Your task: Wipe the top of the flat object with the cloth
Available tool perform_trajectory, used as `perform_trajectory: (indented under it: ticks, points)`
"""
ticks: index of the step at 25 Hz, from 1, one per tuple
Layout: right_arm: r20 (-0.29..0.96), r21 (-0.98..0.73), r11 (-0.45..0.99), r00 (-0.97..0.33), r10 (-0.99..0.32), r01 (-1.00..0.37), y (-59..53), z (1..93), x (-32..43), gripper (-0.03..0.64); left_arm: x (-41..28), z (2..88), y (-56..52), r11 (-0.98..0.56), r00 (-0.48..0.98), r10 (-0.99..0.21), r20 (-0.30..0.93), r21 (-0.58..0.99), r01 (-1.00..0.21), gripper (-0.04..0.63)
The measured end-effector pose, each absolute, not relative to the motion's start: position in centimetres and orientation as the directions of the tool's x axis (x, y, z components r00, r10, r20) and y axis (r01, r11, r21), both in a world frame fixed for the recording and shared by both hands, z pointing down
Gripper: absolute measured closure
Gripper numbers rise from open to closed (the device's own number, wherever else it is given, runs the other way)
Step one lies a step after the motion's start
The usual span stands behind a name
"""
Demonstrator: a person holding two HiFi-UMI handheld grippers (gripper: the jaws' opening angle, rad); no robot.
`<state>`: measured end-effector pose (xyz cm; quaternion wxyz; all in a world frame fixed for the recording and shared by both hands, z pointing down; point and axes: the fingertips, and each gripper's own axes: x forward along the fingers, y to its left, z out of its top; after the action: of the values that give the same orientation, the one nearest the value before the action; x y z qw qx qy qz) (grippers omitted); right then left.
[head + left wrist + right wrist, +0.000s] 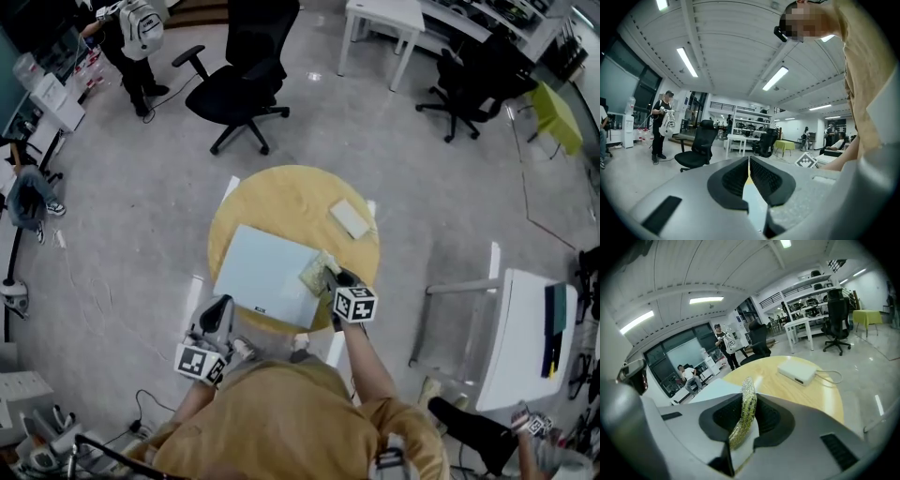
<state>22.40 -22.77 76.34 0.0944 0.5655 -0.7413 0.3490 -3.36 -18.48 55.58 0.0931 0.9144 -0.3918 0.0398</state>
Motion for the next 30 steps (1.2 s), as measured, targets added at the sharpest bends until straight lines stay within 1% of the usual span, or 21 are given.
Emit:
perform_trajectory:
  ticks: [7, 15, 17, 23, 27, 30]
  points:
    - [0.522, -0.369, 0.042, -0.245, -0.817, -0.928, -19.2, 74.4, 27.7, 0.554, 0.0, 54.8, -16.8, -0.728, 0.739, -0.660, 0.134, 0.129, -0.674, 0.580]
    - [0.515, -0.315, -0.023, -0.150, -0.844, -0.949, -15.1, 72.5, 31.2, 0.554, 0.1, 54.2, -15.0, -0.747, 0.756, -0.641, 0.133, 0.119, -0.654, 0.580]
    - [0.497, -0.307, -0.023, -0.139, -0.857, -0.951, -14.2, 71.4, 31.5, 0.554, 0.4, 54.2, -14.6, -0.752, 0.761, -0.636, 0.128, 0.117, -0.648, 0.580]
    - [0.386, -0.268, 0.062, -0.166, -0.907, -0.961, -13.9, 64.8, 29.5, 0.554, 1.6, 53.0, -13.7, -0.772, 0.778, -0.619, 0.109, 0.102, -0.628, 0.580]
    - [0.279, -0.231, 0.159, -0.222, -0.934, -0.960, -14.5, 59.4, 26.3, 0.554, 1.5, 52.5, -13.5, -0.775, 0.779, -0.620, 0.096, 0.086, -0.627, 0.580]
    - [0.205, -0.160, 0.235, -0.265, -0.942, -0.959, -14.7, 55.4, 24.1, 0.554, 1.1, 51.8, -13.8, -0.767, 0.770, -0.633, 0.082, 0.067, -0.638, 0.580]
